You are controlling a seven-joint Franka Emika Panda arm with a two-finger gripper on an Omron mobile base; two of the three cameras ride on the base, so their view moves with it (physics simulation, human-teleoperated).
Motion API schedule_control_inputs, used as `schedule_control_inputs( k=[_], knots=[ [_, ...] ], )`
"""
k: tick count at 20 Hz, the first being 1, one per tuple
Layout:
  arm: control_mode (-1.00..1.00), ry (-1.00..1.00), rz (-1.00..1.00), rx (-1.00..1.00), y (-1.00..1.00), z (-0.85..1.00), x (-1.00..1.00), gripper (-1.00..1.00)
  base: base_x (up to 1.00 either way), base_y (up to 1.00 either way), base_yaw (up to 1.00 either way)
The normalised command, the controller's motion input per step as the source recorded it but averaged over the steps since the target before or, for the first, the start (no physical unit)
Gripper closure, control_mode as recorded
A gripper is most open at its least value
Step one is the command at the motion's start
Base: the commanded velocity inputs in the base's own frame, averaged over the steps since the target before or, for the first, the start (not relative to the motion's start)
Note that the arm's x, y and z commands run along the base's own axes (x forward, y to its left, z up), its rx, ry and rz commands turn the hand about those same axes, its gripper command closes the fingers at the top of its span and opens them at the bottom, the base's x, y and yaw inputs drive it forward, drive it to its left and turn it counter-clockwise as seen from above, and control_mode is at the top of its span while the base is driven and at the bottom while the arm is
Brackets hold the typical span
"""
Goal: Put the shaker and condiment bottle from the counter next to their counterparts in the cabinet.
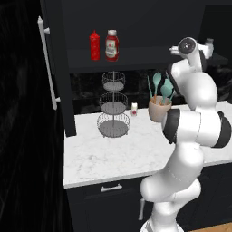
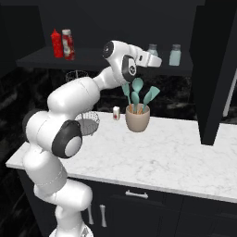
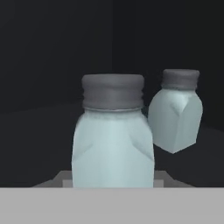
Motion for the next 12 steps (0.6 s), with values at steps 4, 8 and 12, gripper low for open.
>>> schedule_control_inputs(
  k=[4, 8, 12],
  knots=[
    [-1.0, -0.01, 0.0, 0.0, -0.2, -0.07, 0.5, 1.0, 0.0, 0.0, 0.0],
    [-1.0, 0.0, 0.0, 0.0, -0.26, -0.07, 0.45, 1.0, 0.0, 0.0, 0.0],
    [-1.0, 0.0, 0.0, 0.0, -0.28, -0.11, 0.3, 1.0, 0.0, 0.0, 0.0]
  ],
)
